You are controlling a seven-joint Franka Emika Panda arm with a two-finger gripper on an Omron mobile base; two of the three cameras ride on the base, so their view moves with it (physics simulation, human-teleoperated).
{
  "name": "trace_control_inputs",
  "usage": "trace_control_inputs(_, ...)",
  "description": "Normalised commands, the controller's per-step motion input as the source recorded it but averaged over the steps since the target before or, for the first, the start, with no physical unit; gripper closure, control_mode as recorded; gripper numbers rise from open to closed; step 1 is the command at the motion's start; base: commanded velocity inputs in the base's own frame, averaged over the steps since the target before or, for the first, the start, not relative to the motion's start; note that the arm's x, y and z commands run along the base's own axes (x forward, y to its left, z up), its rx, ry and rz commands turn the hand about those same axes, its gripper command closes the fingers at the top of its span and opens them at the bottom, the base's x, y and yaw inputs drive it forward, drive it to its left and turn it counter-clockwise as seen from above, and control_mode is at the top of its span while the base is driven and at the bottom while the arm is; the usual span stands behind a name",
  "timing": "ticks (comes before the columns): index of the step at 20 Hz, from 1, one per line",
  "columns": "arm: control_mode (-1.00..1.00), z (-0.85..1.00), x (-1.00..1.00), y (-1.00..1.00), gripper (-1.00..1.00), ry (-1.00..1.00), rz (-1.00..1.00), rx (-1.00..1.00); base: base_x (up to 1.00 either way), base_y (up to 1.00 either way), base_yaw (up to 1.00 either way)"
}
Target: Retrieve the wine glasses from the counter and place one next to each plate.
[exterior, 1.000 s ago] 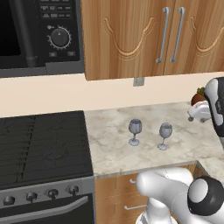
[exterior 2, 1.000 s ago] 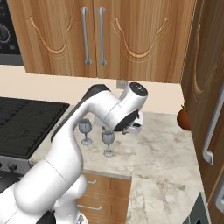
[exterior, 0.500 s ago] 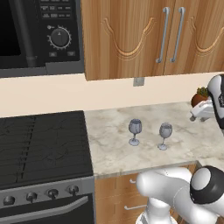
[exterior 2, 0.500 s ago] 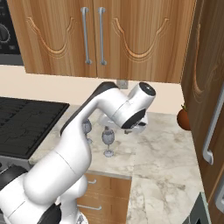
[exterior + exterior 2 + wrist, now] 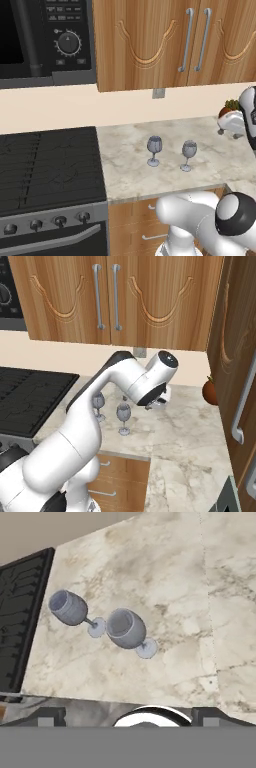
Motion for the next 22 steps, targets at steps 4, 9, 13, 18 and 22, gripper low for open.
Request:
trace_control_inputs(4, -1.00, -0.06, -0.13, 0.00, -1.00, 0.00, -0.39, 0.16, 0.00, 0.00, 0.00)
trace_control_inputs(9, -1.00, -0.02, -0.12, 0.00, -1.00, 0.00, -0.21, 0.13, 0.00, 0.00, 0.00)
trace_control_inputs(13, -1.00, -0.07, -0.01, 0.00, -1.00, -0.06, 0.09, 0.01, 0.00, 0.00, 0.00)
trace_control_inputs(18, -1.00, -0.13, 0.00, -0.17, -1.00, -0.04, 0.43, 0.00, 0.00, 0.00, 0.00)
trace_control_inputs(22, -1.00, -0.05, 0.00, -0.11, -1.00, 0.00, 0.43, 0.00, 0.00, 0.00, 0.00)
